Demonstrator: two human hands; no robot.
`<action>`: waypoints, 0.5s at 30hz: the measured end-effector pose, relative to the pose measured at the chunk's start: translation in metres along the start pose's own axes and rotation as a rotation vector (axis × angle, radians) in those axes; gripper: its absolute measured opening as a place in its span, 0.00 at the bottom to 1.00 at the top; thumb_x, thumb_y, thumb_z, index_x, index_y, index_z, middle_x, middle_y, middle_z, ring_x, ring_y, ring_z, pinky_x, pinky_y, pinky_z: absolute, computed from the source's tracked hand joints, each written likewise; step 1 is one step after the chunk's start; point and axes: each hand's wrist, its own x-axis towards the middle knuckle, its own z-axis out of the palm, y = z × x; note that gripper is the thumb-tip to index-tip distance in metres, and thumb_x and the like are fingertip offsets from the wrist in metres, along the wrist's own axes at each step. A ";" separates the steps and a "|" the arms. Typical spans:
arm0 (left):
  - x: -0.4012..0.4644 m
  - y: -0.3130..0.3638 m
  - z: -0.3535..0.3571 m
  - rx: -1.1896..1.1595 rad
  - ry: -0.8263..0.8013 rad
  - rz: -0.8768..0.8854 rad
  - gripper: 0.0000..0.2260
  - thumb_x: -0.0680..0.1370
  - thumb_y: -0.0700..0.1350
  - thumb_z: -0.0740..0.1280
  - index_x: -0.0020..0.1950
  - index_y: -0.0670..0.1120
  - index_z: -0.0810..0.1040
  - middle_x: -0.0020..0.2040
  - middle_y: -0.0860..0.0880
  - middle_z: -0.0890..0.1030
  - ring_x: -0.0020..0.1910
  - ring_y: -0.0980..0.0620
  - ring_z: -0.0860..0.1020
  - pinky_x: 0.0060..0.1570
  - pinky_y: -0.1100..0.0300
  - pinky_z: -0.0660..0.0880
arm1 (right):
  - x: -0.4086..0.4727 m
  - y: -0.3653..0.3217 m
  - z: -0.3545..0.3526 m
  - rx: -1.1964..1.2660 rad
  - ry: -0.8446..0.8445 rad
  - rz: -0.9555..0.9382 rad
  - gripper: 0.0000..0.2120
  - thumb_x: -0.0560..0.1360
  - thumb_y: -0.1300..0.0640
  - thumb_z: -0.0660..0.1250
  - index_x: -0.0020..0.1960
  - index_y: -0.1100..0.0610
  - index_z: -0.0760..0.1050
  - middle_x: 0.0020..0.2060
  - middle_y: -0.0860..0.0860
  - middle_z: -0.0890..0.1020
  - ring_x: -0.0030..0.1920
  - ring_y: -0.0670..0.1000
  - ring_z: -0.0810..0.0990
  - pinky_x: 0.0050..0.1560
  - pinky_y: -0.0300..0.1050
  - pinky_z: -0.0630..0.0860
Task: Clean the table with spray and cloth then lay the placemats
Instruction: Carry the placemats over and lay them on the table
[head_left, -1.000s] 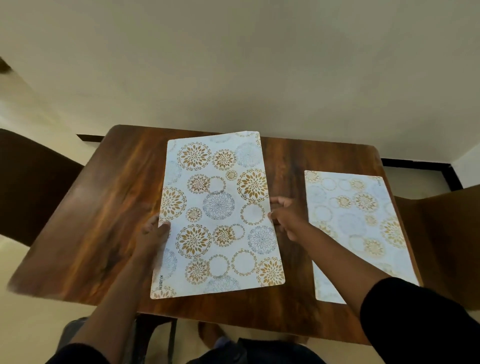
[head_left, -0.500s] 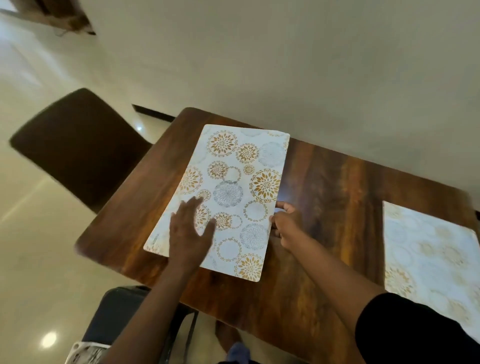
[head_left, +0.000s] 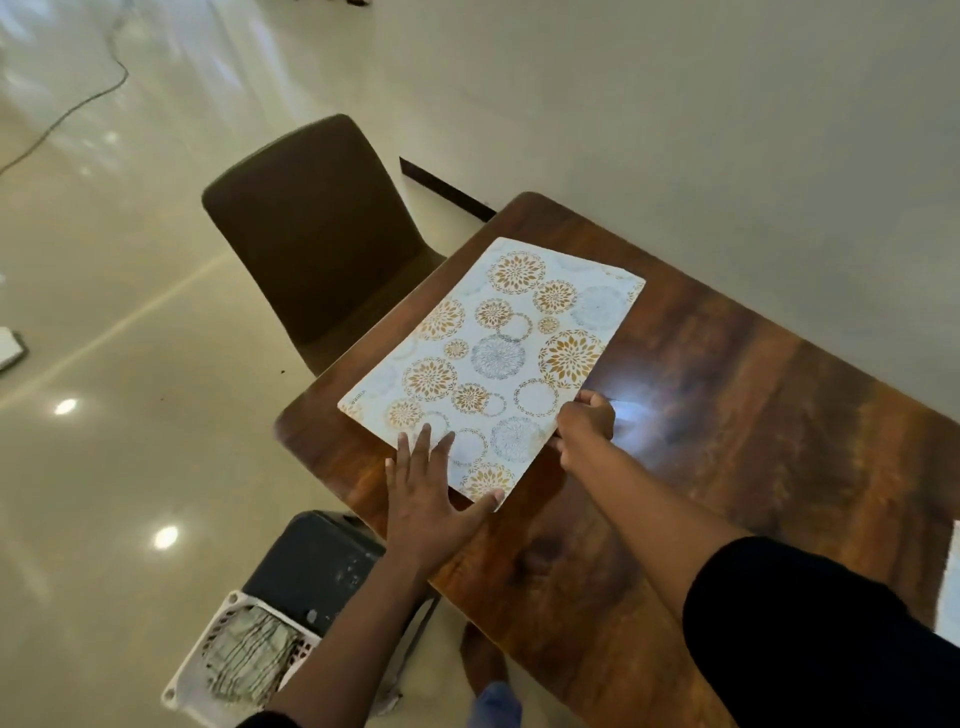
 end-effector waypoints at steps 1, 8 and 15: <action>0.001 -0.005 0.003 0.001 0.001 -0.002 0.54 0.67 0.86 0.48 0.87 0.58 0.52 0.88 0.55 0.39 0.86 0.49 0.33 0.82 0.42 0.31 | 0.002 0.002 0.005 -0.001 0.006 -0.001 0.13 0.80 0.68 0.58 0.55 0.51 0.74 0.49 0.53 0.81 0.46 0.53 0.80 0.47 0.54 0.83; 0.006 -0.024 0.021 0.068 -0.065 -0.071 0.50 0.72 0.80 0.53 0.88 0.56 0.48 0.88 0.51 0.36 0.85 0.47 0.30 0.82 0.42 0.30 | 0.001 0.007 0.020 -0.092 -0.049 0.000 0.14 0.81 0.67 0.59 0.61 0.53 0.71 0.53 0.53 0.80 0.49 0.53 0.81 0.52 0.57 0.85; 0.012 -0.033 0.030 0.129 -0.051 -0.073 0.53 0.69 0.82 0.49 0.88 0.55 0.46 0.87 0.50 0.33 0.84 0.45 0.27 0.81 0.40 0.27 | 0.011 0.011 -0.006 -0.775 -0.110 -0.241 0.15 0.80 0.53 0.64 0.65 0.52 0.68 0.48 0.52 0.83 0.42 0.55 0.85 0.42 0.53 0.85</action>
